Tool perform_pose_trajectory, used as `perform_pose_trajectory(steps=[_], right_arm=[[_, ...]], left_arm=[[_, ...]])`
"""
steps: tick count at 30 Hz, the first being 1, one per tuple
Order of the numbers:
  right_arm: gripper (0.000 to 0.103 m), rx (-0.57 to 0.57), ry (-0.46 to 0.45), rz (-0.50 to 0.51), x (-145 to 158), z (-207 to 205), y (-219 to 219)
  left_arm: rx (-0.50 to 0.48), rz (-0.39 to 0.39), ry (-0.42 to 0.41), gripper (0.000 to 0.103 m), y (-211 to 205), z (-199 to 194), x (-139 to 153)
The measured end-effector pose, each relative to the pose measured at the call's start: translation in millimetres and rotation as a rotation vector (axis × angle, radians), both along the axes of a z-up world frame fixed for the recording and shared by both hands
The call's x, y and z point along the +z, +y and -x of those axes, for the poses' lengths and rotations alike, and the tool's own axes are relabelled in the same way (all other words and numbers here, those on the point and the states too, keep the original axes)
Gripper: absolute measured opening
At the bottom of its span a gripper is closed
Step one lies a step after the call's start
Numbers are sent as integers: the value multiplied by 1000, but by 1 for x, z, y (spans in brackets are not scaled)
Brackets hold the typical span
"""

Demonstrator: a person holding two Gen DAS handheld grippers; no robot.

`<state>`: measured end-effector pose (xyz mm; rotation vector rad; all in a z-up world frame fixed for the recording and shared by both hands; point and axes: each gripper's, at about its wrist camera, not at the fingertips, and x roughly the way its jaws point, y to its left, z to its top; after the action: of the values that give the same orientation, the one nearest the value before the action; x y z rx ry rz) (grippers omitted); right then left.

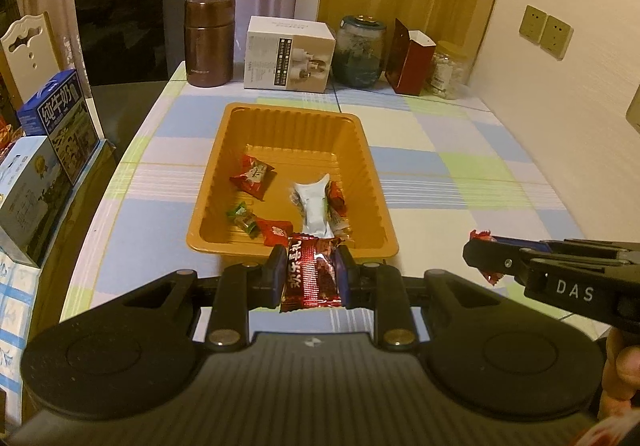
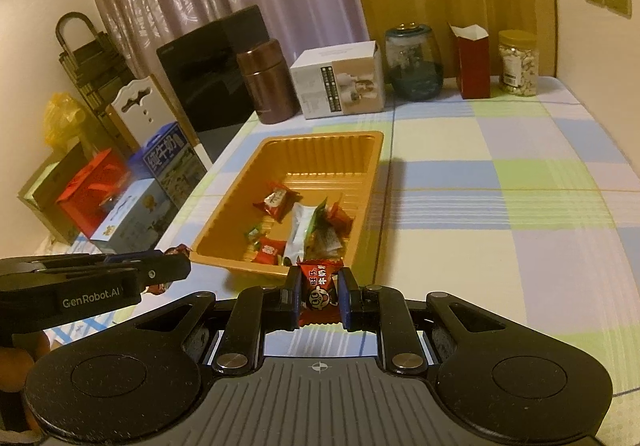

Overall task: Organize snacks
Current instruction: 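Carry both dark-red candies over the orange tray with both grippers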

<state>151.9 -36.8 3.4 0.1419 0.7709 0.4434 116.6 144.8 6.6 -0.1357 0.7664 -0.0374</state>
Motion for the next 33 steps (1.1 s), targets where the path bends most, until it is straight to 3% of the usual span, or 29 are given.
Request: perform_pose_trajectory(steps=[33], right_arm=[[19, 31, 45, -9, -28, -103, 45]], left_arm=[[-32, -16, 51, 23, 24, -100, -30]])
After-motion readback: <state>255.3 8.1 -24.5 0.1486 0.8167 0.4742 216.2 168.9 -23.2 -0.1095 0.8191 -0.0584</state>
